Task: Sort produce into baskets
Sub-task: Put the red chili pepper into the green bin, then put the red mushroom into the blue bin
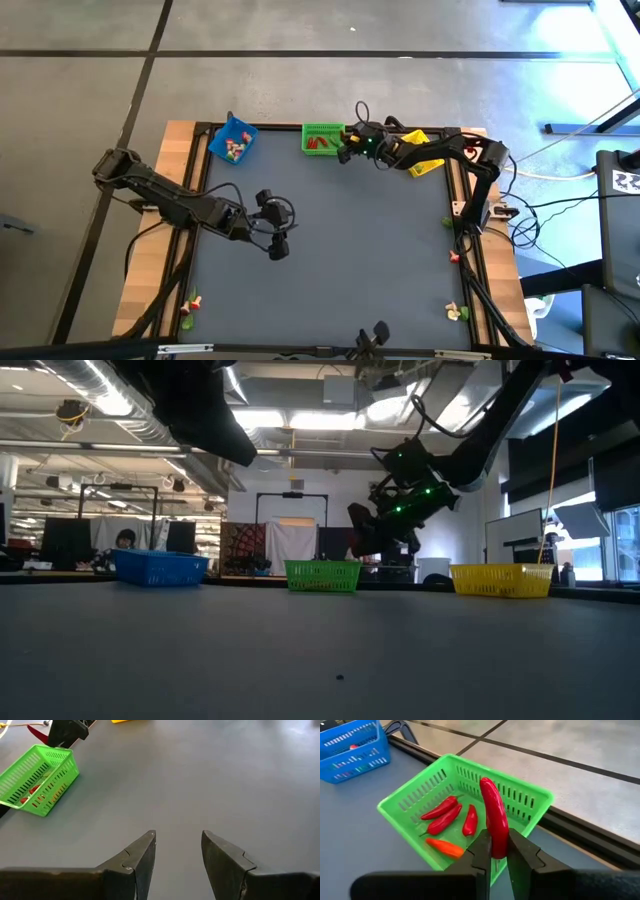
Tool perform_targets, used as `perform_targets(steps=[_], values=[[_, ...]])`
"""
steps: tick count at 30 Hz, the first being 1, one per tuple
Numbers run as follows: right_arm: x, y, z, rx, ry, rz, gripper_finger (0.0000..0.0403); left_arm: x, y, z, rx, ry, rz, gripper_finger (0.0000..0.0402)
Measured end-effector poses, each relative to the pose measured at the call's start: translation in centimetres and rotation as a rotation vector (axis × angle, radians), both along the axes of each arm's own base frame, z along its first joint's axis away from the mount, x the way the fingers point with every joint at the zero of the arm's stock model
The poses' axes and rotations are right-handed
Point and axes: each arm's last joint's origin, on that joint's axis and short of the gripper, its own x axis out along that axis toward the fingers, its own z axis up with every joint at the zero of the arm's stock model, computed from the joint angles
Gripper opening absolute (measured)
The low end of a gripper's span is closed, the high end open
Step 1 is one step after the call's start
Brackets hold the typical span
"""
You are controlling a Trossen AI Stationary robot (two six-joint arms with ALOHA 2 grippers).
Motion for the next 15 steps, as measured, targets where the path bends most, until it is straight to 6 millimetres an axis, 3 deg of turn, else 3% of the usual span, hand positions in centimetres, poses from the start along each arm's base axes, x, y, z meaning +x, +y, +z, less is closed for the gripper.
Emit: perform_targets(steps=[7,15], values=[[0.04,0.06,0.0,0.006,-0.003,0.02,0.0057,0.0,0.0,0.0,-0.001,0.0,0.0,0.0155],[0.05,0.07,0.0,0.006,-0.003,0.022,0.0153,0.0,0.0,0.0,-0.001,0.0,0.0,0.0155]])
